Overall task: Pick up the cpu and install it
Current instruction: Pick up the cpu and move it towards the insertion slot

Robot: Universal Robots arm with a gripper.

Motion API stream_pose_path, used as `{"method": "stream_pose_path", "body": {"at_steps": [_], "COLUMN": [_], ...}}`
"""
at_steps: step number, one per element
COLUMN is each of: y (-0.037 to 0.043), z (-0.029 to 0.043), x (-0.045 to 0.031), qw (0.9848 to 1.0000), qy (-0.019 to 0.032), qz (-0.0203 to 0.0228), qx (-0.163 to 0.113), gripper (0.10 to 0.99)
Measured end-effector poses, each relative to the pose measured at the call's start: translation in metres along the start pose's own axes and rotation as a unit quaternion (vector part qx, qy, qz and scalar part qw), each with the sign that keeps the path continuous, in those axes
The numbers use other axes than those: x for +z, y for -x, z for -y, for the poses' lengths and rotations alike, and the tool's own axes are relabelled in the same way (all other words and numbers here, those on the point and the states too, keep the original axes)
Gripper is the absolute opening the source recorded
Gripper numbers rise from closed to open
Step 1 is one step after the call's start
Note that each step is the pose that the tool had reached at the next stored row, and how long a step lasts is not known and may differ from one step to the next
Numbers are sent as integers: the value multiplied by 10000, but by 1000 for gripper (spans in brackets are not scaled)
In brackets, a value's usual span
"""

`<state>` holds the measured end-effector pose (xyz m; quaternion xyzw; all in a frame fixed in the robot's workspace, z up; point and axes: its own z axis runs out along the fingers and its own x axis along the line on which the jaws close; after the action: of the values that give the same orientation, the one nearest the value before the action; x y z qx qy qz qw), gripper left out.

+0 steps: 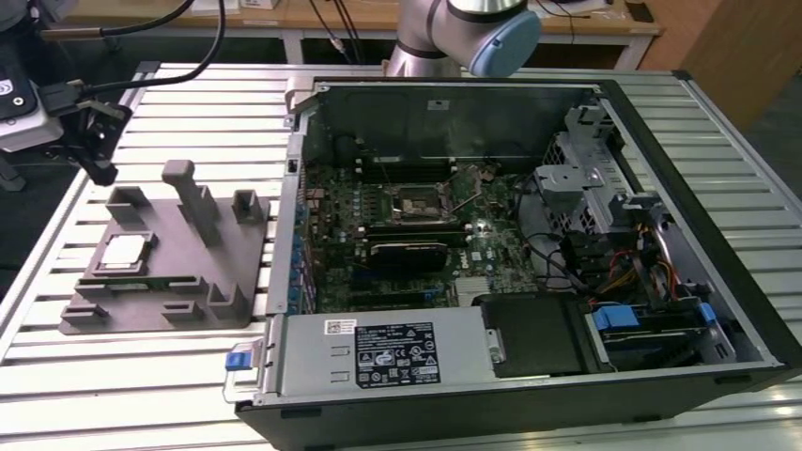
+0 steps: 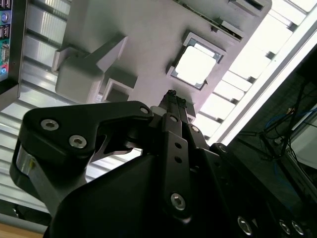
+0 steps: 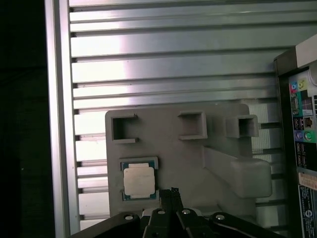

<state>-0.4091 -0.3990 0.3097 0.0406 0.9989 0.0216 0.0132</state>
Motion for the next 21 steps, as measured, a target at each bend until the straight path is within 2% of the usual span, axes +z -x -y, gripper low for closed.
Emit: {"method": "stream_pose_path", "body": {"at_steps": [9,21], "y": [-7,-57], "z": [3,14], "x": [60,215], "qw": [10000,10000], "qy": [0,-1], "qz": [-1,-1], "qx": [0,0], "gripper": [106,106]}}
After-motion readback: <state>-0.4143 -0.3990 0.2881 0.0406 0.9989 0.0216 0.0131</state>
